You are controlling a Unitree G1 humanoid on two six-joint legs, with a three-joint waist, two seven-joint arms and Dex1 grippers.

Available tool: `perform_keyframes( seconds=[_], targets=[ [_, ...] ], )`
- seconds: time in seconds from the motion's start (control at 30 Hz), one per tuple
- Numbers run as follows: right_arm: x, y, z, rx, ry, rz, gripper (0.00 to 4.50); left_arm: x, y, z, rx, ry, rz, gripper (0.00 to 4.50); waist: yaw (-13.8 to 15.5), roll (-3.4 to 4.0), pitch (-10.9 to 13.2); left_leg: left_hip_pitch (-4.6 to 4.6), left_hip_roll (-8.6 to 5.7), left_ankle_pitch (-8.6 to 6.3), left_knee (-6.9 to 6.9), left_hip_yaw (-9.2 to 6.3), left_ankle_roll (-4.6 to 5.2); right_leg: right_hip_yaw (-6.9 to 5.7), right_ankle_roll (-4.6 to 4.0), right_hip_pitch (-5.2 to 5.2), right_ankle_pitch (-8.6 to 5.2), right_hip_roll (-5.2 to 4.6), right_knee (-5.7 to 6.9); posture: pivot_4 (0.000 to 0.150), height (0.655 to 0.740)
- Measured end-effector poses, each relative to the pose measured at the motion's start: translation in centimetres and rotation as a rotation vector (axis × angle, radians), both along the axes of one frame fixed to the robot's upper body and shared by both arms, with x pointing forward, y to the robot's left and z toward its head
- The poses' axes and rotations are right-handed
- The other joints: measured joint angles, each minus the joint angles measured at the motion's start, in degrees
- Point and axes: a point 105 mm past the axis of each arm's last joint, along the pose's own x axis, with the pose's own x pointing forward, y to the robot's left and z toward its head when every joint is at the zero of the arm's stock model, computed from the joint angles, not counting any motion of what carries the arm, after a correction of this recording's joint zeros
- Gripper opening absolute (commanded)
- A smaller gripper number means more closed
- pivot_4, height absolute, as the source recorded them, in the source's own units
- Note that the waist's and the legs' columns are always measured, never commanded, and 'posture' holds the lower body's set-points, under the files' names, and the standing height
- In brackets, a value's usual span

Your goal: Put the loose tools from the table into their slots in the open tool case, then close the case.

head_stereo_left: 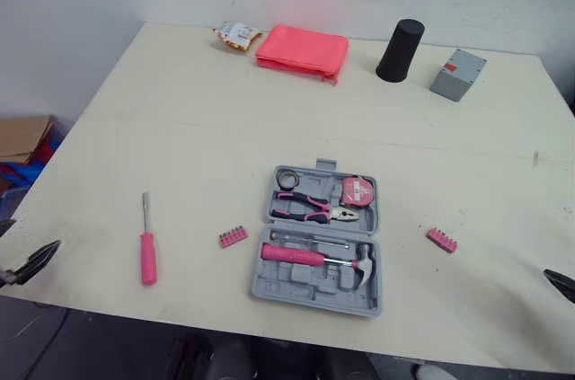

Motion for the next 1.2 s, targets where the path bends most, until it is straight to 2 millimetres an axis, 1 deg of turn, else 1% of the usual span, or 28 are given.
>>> perform_keyframes(
  seconds=[0.07, 0.13, 0.2, 0.23, 0.27, 0.37, 0.4, 0.43, 0.5, 0.53, 0.57, 0.6, 0.67, 0.7, 0.73, 0.77, 0.87, 1.0, 1.1, 1.2],
  targets=[
    [0.5, -0.4, 0.2, 0.022, -0.032, -0.034, 4.5, -0.2, 0.3, 0.0, 0.005, -0.009, 0.026, 4.46, -0.12, 0.01, 0.0, 0.01, 0.02, 0.0, 0.0, -0.02, -0.02, -0.03, -0.02, 0.0, -0.01, 0.01, 0.04, 0.15, 0.74],
    [1.4, -0.2, 0.9, 0.038, -0.079, -0.034, 4.5, 0.2, -0.4, -0.2, 0.0, -0.014, 0.006, 4.46, -0.5, 0.1, 0.0, 0.02, 0.0, 0.01, 0.01, -0.01, -0.02, -0.01, -0.01, 0.02, 0.0, 0.0, 0.09, 0.15, 0.74],
    [2.4, 1.0, 1.4, 0.042, -0.09, 0.031, 4.5, 1.4, -2.5, 0.1, -0.015, -0.031, -0.074, 4.46, -0.68, 0.09, 0.0, 0.0, 0.01, 0.04, 0.01, -0.03, -0.02, -0.05, 0.01, 0.02, 0.0, 0.02, 0.11, 0.15, 0.74],
    [2.6, 1.5, 1.5, 0.041, -0.091, 0.055, 4.5, 1.7, -3.2, 0.2, -0.019, -0.04, -0.099, 4.46, -0.74, 0.09, 0.0, -0.02, 0.02, 0.07, 0.01, -0.03, 0.01, -0.05, 0.01, 0.01, 0.01, 0.04, 0.11, 0.15, 0.74],
    [3.2, 2.5, 1.7, 0.055, -0.102, 0.093, 4.5, 2.2, -4.3, 0.7, -0.019, -0.051, -0.137, 4.46, -0.78, 0.06, 0.01, -0.03, 0.04, 0.21, 0.01, -0.03, 0.19, -0.05, 0.02, 0.0, 0.01, 0.08, 0.12, 0.15, 0.74],
    [4.5, 5.7, 2.4, 0.086, -0.13, 0.217, 4.5, 3.8, -7.7, 2.5, -0.005, -0.09, -0.274, 4.46, -0.8, 0.06, 0.0, -0.05, 0.05, 0.25, 0.02, 0.0, 0.19, -0.01, 0.07, -0.01, 0.03, 0.12, 0.13, 0.15, 0.74],
    [4.8, 7.7, 2.5, 0.091, -0.122, 0.293, 4.5, 4.5, -9.6, 3.3, -0.011, -0.098, -0.352, 4.46, -0.8, 0.07, 0.01, -0.05, 0.05, 0.26, 0.02, 0.02, 0.18, 0.0, 0.08, -0.01, 0.03, 0.15, 0.14, 0.15, 0.74],
    [5.0, 9.3, 2.5, 0.093, -0.111, 0.359, 4.5, 4.9, -11.4, 3.7, -0.018, -0.09, -0.421, 4.46, -0.81, 0.07, 0.01, -0.05, 0.06, 0.27, 0.02, 0.03, 0.16, 0.01, 0.09, -0.01, 0.04, 0.17, 0.13, 0.15, 0.74],
    [5.4, 11.5, 2.6, 0.095, -0.106, 0.444, 4.5, 5.3, -13.8, 3.6, -0.032, -0.049, -0.52, 4.46, -0.85, 0.08, 0.01, -0.05, 0.05, 0.31, 0.03, 0.09, 0.12, 0.08, 0.13, -0.02, 0.06, 0.2, 0.14, 0.15, 0.74],
    [5.5, 12.5, 2.8, 0.104, -0.109, 0.478, 4.5, 5.4, -15.1, 3.3, -0.039, -0.017, -0.572, 4.46, -0.87, 0.08, 0.01, -0.04, 0.05, 0.41, 0.04, 0.13, -0.05, 0.12, 0.14, -0.02, 0.07, 0.2, 0.14, 0.15, 0.74],
    [5.7, 14.1, 3.2, 0.119, -0.12, 0.53, 4.5, 5.3, -17.3, 2.8, -0.044, 0.03, -0.661, 4.46, -0.86, 0.08, 0.01, -0.04, 0.05, 0.42, 0.06, 0.17, -0.06, 0.17, 0.17, -0.03, 0.08, 0.21, 0.13, 0.15, 0.74],
    [5.8, 15.1, 3.5, 0.13, -0.127, 0.564, 4.5, 5.2, -18.5, 2.4, -0.048, 0.053, -0.71, 4.46, -0.83, 0.08, 0.01, -0.05, 0.05, 0.42, 0.06, 0.17, -0.06, 0.18, 0.17, -0.03, 0.08, 0.22, 0.12, 0.15, 0.74],
    [5.4, 17.8, 3.8, 0.177, -0.133, 0.645, 4.5, 5.0, -21.1, 1.7, -0.079, 0.071, -0.775, 4.46, -0.69, 0.08, 0.02, -0.06, 0.07, 0.42, 0.06, 0.13, -0.07, 0.17, 0.17, -0.02, 0.08, 0.25, 0.09, 0.15, 0.74],
    [5.1, 19.0, 3.7, 0.195, -0.124, 0.684, 4.5, 5.0, -22.2, 1.4, -0.104, 0.069, -0.796, 4.46, -0.62, 0.07, 0.02, -0.09, 0.07, 0.42, 0.09, 0.12, -0.07, 0.17, 0.18, -0.03, 0.07, 0.28, 0.1, 0.15, 0.74],
    [4.9, 19.7, 3.5, 0.209, -0.111, 0.703, 4.5, 5.0, -23.0, 0.9, -0.123, 0.076, -0.806, 4.46, -0.57, 0.07, 0.02, -0.14, 0.07, 0.42, 0.11, 0.1, -0.07, 0.17, 0.19, -0.06, 0.08, 0.29, 0.1, 0.15, 0.74],
    [4.8, 20.2, 3.4, 0.219, -0.105, 0.711, 4.5, 5.0, -23.5, 0.2, -0.13, 0.107, -0.808, 4.46, -0.52, 0.06, 0.03, -0.14, 0.07, 0.42, 0.15, 0.1, -0.07, 0.17, 0.19, -0.06, 0.08, 0.3, 0.1, 0.15, 0.74],
    [4.5, 20.7, 3.3, 0.231, -0.105, 0.699, 4.5, 5.4, -23.9, -1.1, -0.126, 0.149, -0.772, 4.46, -0.47, 0.06, 0.02, -0.11, 0.06, 0.42, 0.21, 0.11, -0.04, 0.2, 0.2, -0.01, 0.09, 0.28, 0.11, 0.15, 0.74],
    [4.1, 21.0, 2.6, 0.232, -0.082, 0.684, 4.5, 6.1, -24.0, -2.9, -0.145, 0.189, -0.734, 4.46, -0.22, 0.04, 0.03, -0.1, 0.06, 0.44, 0.38, 0.08, -0.02, 0.19, 0.21, 0.0, 0.09, 0.28, 0.25, 0.15, 0.74],
    [4.1, 21.1, 2.4, 0.236, -0.081, 0.664, 4.5, 6.4, -23.8, -3.8, -0.117, 0.222, -0.741, 4.46, -0.18, 0.04, 0.03, -0.08, 0.06, 0.44, 0.46, 0.1, -0.01, 0.22, 0.21, -0.01, 0.09, 0.27, 0.4, 0.15, 0.74],
    [4.2, 21.4, 2.5, 0.234, -0.081, 0.653, 4.5, 6.6, -24.0, -4.0, -0.09, 0.23, -0.762, 4.46, -0.09, 0.05, 0.03, -0.05, 0.06, 0.46, 0.48, 0.09, 0.0, 0.21, 0.2, -0.01, 0.09, 0.25, 0.5, 0.15, 0.74]
  ],
)
